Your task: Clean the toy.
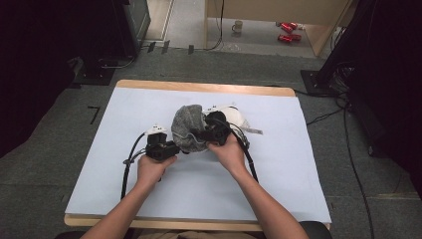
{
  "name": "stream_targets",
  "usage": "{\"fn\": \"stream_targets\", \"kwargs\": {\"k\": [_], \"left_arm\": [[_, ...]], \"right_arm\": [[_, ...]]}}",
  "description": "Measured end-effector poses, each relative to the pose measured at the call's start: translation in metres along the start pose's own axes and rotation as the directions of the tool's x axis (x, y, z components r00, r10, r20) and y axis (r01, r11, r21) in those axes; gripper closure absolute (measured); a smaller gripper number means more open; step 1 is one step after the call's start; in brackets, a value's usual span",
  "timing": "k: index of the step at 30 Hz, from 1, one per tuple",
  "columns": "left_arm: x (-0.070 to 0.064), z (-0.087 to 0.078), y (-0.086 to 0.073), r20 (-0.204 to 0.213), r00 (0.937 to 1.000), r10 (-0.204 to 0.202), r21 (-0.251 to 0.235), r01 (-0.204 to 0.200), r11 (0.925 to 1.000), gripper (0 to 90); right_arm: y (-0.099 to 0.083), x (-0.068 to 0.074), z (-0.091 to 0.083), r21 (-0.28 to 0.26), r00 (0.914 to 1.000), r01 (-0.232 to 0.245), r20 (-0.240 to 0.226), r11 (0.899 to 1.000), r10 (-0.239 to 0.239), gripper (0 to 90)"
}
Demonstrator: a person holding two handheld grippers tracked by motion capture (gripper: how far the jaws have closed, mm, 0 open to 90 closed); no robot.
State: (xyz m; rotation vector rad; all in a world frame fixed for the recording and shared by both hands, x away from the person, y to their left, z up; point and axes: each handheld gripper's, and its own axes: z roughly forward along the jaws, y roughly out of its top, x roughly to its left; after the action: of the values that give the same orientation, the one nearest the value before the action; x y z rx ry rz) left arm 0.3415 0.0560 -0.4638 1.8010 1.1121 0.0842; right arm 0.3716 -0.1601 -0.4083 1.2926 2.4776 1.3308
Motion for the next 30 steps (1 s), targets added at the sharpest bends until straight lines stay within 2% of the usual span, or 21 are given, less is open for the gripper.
{"fn": "stream_targets", "kwargs": {"k": [2, 6, 10, 12, 18, 20, 30], "left_arm": [[0.0, 0.001, 0.0, -0.005, 0.9999, 0.009, -0.002, -0.009, 1.0, 74.9], [0.004, 0.002, 0.003, 0.0, 0.9999, 0.017, 0.019, -0.017, 0.9997, 74.6], [0.006, 0.003, 0.005, -0.004, 0.9998, 0.02, 0.018, -0.02, 0.9996, 74.4], [0.006, 0.004, 0.007, -0.009, 0.9992, 0.039, 0.017, -0.039, 0.9991, 74.2], [0.008, 0.006, 0.012, 0.001, 0.9988, 0.049, 0.023, -0.049, 0.9986, 73.8], [0.009, 0.007, 0.015, 0.001, 0.9979, 0.064, 0.023, -0.064, 0.9976, 73.7], [0.012, 0.01, 0.023, 0.016, 0.9973, 0.072, 0.031, -0.073, 0.9969, 73.4]], "right_arm": [[-0.001, -0.005, -0.001, 0.002, 0.9998, -0.016, -0.01, 1.0, 0.016, 80.1], [0.001, -0.011, -0.008, 0.011, 0.9998, 0.002, 0.019, 1.0, -0.002, 79.7], [-0.002, -0.027, -0.021, -0.006, 0.9985, -0.043, 0.033, 0.999, 0.044, 79.9], [-0.003, -0.034, -0.031, -0.02, 0.9966, -0.067, 0.046, 0.998, 0.068, 80.0], [-0.008, -0.053, -0.057, -0.069, 0.9914, -0.109, 0.065, 0.992, 0.113, 80.1], [-0.011, -0.058, -0.063, -0.081, 0.989, -0.126, 0.068, 0.989, 0.132, 80.1], [-0.027, -0.078, -0.088, -0.132, 0.9741, -0.187, 0.103, 0.973, 0.201, 80.0]]}}
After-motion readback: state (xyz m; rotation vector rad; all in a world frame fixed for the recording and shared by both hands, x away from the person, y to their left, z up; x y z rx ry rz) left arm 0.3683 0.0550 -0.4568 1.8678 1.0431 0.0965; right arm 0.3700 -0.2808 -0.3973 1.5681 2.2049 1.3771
